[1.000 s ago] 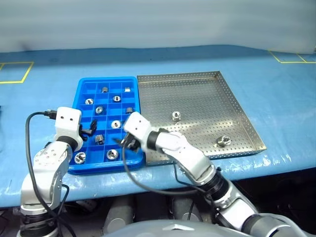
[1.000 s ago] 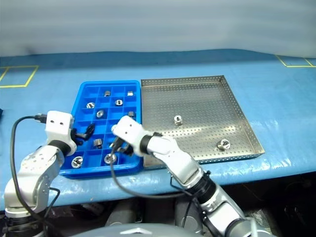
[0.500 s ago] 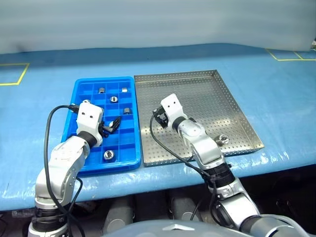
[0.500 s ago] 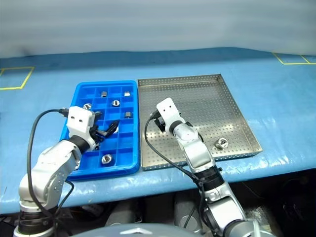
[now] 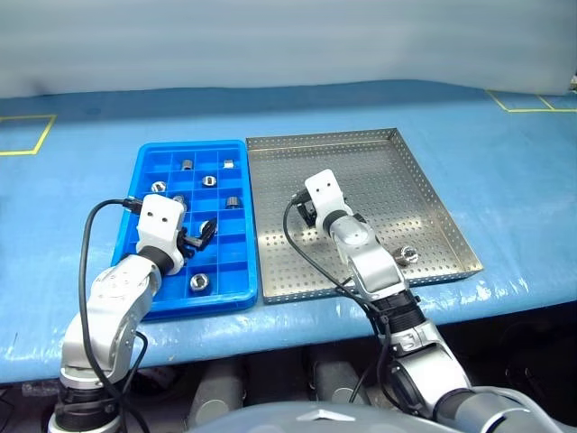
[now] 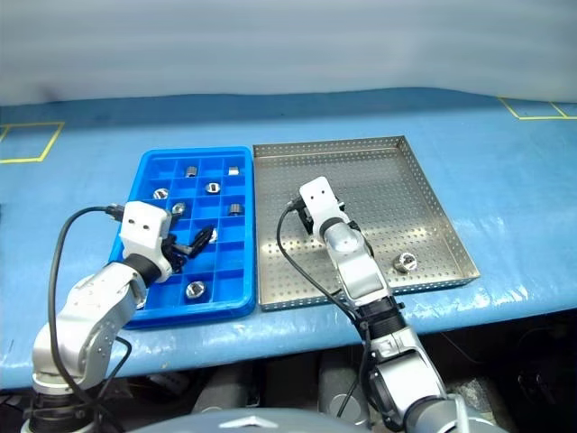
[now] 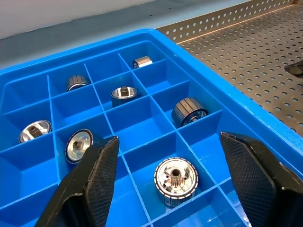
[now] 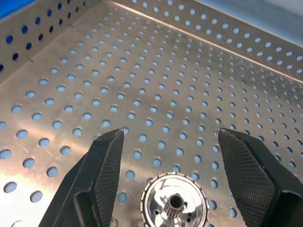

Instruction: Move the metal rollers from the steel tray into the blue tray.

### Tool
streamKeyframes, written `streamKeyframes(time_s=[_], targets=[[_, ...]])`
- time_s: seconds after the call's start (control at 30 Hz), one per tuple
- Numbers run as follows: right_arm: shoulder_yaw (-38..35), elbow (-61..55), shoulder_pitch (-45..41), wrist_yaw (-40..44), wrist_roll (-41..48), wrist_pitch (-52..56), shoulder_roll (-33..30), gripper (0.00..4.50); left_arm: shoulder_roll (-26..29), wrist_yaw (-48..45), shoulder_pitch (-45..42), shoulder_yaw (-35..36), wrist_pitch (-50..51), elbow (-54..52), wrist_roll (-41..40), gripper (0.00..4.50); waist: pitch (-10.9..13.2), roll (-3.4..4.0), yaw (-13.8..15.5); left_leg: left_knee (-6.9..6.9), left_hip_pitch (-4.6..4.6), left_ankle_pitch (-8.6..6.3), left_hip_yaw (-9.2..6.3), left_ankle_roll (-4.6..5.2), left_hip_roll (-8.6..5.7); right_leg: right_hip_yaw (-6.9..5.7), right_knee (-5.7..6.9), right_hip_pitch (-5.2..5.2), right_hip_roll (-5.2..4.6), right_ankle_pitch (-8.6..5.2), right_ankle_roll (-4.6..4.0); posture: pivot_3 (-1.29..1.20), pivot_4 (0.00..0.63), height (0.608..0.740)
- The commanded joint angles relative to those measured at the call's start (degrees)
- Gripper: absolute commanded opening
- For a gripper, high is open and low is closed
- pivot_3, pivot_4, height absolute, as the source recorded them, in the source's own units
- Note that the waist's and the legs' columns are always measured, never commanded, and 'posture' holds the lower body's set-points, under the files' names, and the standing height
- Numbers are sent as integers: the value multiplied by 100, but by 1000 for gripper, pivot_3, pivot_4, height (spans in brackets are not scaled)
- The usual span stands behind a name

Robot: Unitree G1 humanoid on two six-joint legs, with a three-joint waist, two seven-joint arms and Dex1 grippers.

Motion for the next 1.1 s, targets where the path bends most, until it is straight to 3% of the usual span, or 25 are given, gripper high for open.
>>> streamKeyframes(time_s=[0.03,0.3,0.4,0.5,0.73,0.93,1.1], targets=[[-46,-21,-31,-84,-117,143,-5,3315,34,26,-53,17,-108,-295,32,3699,1,1,1,0,0,0,0,0,0,0,0,0,0,0,0,-108,150,740],[-217,166,-13,-220,-92,307,48,3315,64,29,-66,28,-103,-291,32,3699,0,1,-2,0,4,0,0,0,0,0,0,4,0,-1,-1,-111,150,740],[-269,159,39,-119,15,361,100,2722,93,30,-69,72,-103,-287,38,3699,0,1,0,1,14,0,-2,0,0,-2,-2,19,1,-2,-3,-111,150,740],[-423,4,77,-52,216,468,235,1752,147,36,-56,185,-98,-286,38,3699,0,1,-3,1,25,0,-5,1,1,-4,-6,33,0,-2,-3,-112,150,740],[-417,-855,107,344,607,597,426,1707,261,100,-79,506,-96,-217,37,3699,6,9,-6,0,24,0,-9,1,4,-7,-7,31,3,-5,-7,-115,150,740],[702,-2394,212,1875,1346,756,244,1707,191,245,-148,629,-89,61,111,3699,13,21,-38,-4,20,-1,-10,0,11,-8,-7,23,11,1,5,-122,150,740],[1168,-2395,252,1998,1358,724,267,1707,158,248,-65,486,-162,100,152,3699,12,20,-3,0,19,-1,-22,-3,20,-27,-8,29,14,-12,-19,-114,150,740]])
